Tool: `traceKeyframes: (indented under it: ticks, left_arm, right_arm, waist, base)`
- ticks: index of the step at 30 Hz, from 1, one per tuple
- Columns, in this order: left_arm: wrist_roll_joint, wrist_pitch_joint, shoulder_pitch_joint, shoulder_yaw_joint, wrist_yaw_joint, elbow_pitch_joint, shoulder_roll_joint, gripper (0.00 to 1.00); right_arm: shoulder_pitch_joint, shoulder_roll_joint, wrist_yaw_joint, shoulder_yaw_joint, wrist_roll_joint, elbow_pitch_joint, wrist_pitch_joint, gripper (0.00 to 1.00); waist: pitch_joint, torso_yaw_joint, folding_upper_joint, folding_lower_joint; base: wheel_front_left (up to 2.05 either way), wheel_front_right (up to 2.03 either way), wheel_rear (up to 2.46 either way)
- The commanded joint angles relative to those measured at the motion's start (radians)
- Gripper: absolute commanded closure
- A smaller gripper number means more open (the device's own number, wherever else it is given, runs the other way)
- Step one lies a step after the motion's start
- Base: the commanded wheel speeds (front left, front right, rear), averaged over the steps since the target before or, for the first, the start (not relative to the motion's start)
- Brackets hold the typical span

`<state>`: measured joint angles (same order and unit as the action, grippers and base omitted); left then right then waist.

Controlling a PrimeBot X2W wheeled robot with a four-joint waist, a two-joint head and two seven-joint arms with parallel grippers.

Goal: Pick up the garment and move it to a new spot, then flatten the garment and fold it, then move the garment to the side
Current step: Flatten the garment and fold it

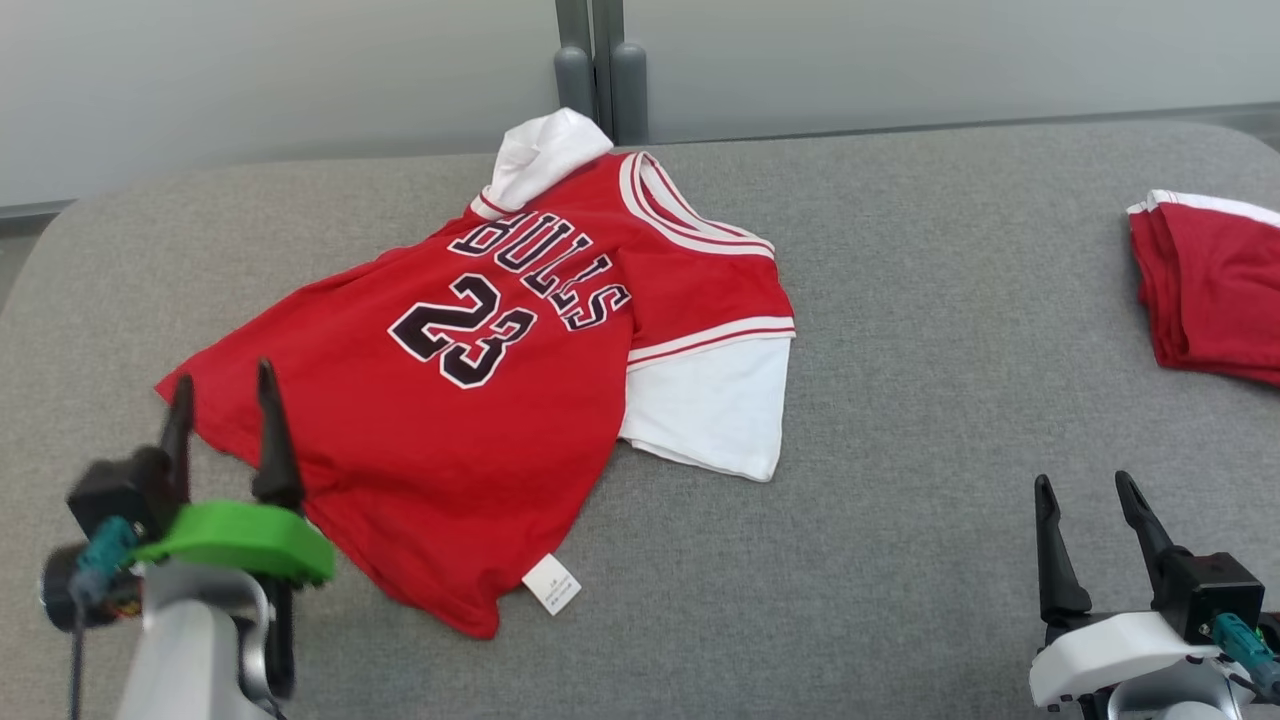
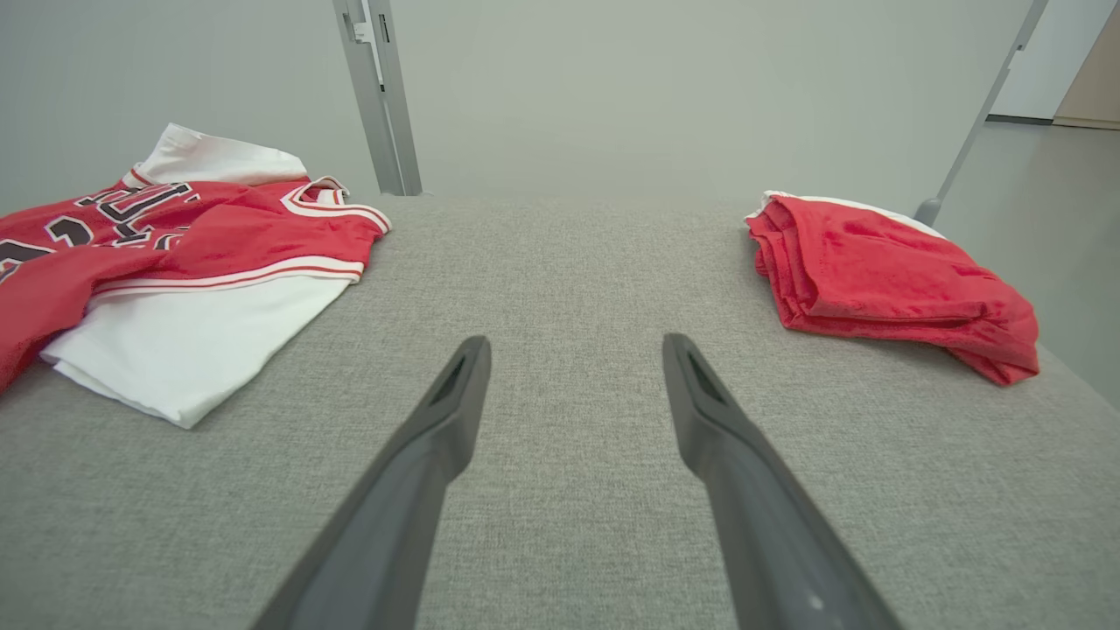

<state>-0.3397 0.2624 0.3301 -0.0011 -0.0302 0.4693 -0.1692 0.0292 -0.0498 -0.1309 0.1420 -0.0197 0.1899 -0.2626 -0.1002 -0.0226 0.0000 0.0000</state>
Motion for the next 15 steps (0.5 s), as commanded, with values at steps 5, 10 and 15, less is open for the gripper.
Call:
traceKeyframes:
  ticks: [5, 10, 15]
  left_arm:
    - [0.013, 0.003, -0.223, -0.055, -0.042, -0.085, 0.075, 0.0]
    - [0.028, -0.023, -0.332, -0.168, -0.057, -0.1, 0.103, 0.0]
    - [0.041, -0.077, -0.342, -0.277, -0.074, -0.07, 0.107, 0.0]
  right_arm:
    - [0.036, -0.002, 0.0, 0.001, -0.015, -0.002, -0.003, 0.0]
    - [0.045, -0.002, 0.0, -0.011, -0.019, -0.006, -0.003, 0.0]
    - [0.034, -0.002, 0.0, -0.021, -0.015, -0.009, -0.003, 0.0]
  waist:
    - [0.081, -0.025, 0.0, 0.0]
    - [0.081, -0.031, 0.0, 0.0]
    - [0.057, -0.022, 0.0, 0.0]
  base:
    - [0.0, 0.0, 0.0]
    - [0.0, 0.0, 0.0]
    - [0.0, 0.0, 0.0]
